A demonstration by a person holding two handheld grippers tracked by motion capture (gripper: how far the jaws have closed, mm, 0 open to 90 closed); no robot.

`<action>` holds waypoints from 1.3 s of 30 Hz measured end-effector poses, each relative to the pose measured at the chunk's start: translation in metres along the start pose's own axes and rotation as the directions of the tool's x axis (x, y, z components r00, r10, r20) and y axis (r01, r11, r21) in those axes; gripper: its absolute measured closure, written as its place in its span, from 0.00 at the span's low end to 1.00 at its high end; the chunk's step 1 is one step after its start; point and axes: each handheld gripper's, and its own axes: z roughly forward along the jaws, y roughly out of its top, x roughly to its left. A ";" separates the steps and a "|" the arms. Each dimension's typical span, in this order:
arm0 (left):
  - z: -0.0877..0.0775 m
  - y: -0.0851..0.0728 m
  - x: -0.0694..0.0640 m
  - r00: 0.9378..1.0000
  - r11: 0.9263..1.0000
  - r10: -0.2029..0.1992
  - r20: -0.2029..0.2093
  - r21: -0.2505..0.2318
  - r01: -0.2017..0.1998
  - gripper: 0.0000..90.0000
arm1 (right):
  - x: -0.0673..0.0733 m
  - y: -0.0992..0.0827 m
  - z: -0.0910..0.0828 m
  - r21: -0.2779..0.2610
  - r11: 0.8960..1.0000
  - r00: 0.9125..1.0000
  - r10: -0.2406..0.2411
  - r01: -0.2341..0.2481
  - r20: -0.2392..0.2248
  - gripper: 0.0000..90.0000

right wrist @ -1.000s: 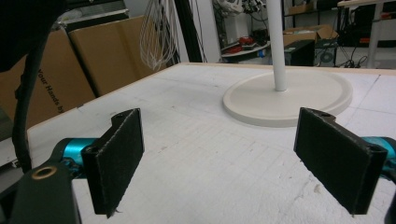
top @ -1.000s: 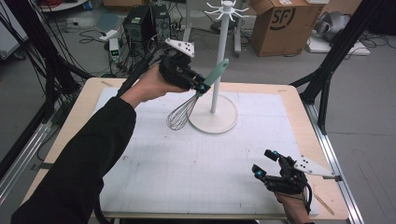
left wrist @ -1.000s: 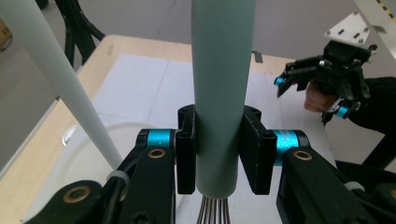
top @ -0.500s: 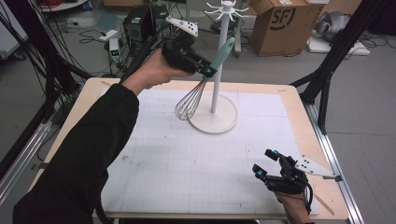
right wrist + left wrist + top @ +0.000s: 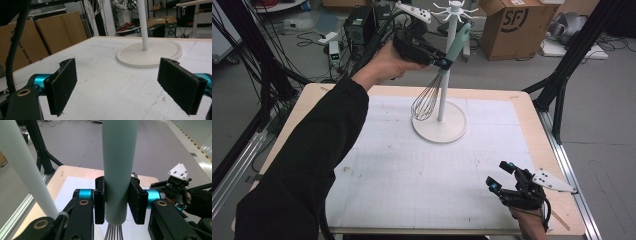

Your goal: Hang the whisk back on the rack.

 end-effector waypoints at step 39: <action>0.005 0.007 0.018 0.999 0.999 -0.043 0.015 -0.030 0.043 0.77 | -0.005 0.000 -0.005 -0.007 1.000 1.000 0.004 -0.004 0.018 0.17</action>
